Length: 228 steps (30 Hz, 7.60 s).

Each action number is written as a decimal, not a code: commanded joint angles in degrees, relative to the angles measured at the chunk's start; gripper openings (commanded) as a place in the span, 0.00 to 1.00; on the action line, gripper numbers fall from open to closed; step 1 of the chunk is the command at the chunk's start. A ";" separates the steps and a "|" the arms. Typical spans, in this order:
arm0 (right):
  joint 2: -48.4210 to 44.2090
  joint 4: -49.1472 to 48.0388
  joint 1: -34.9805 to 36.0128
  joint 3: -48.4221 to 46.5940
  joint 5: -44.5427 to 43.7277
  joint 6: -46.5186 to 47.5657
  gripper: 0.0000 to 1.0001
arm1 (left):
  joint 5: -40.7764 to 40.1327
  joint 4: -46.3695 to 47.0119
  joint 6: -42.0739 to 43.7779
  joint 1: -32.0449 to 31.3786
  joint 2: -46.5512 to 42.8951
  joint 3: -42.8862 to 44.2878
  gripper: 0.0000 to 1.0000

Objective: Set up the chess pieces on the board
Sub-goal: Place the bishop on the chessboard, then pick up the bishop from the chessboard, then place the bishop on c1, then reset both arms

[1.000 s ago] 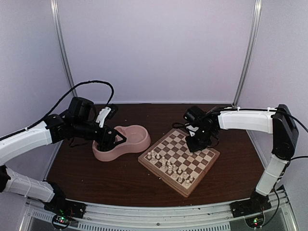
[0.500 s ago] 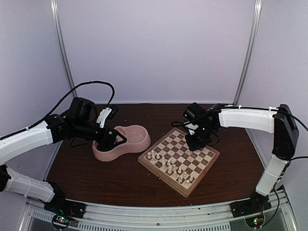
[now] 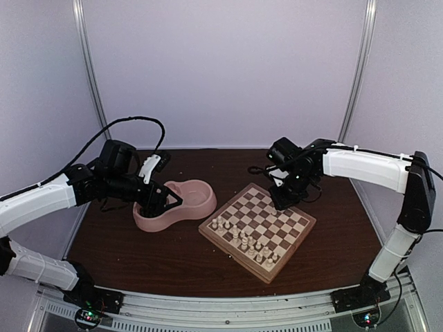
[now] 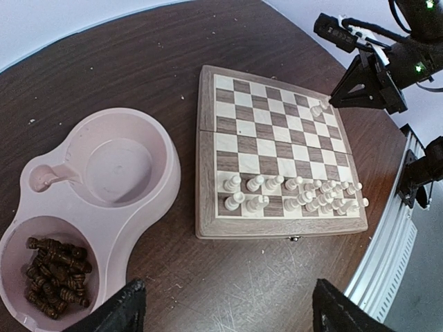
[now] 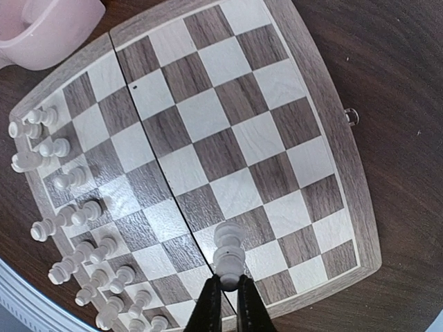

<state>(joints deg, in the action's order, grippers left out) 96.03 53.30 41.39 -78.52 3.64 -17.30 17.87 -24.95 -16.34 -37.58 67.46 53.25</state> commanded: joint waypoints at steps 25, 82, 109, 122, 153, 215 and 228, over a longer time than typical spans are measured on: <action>4.51 -2.30 0.21 3.83 -0.38 0.16 0.32 | 1.40 0.91 -0.03 0.32 0.49 0.31 0.83; 21.30 12.96 20.30 -30.65 -3.14 4.99 0.11 | -0.16 -0.13 0.18 0.32 -1.41 -1.38 0.86; 30.14 16.42 20.38 -36.42 -6.20 6.88 0.12 | -4.23 0.06 -1.77 0.32 -4.55 -3.11 0.98; 32.09 17.39 20.40 -36.97 -7.40 7.92 0.12 | -11.37 -1.77 -2.34 0.32 -5.82 -3.01 0.98; 33.05 17.92 20.31 -38.91 -7.84 8.57 0.34 | -15.78 -2.28 -2.74 0.41 -7.38 -3.64 0.98; -9.97 -116.38 -32.79 62.68 -14.06 26.09 0.97 | -45.22 29.20 10.77 14.41 -8.09 -20.88 0.98; -6.58 -116.85 -35.15 61.06 -11.58 24.71 1.00 | -45.55 39.86 11.68 21.06 0.69 -24.18 0.98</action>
<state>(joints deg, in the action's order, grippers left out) 90.13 -60.95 6.61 -17.96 -9.58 7.31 -27.00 6.59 -6.33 -18.79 63.90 30.59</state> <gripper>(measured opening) 0.994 0.976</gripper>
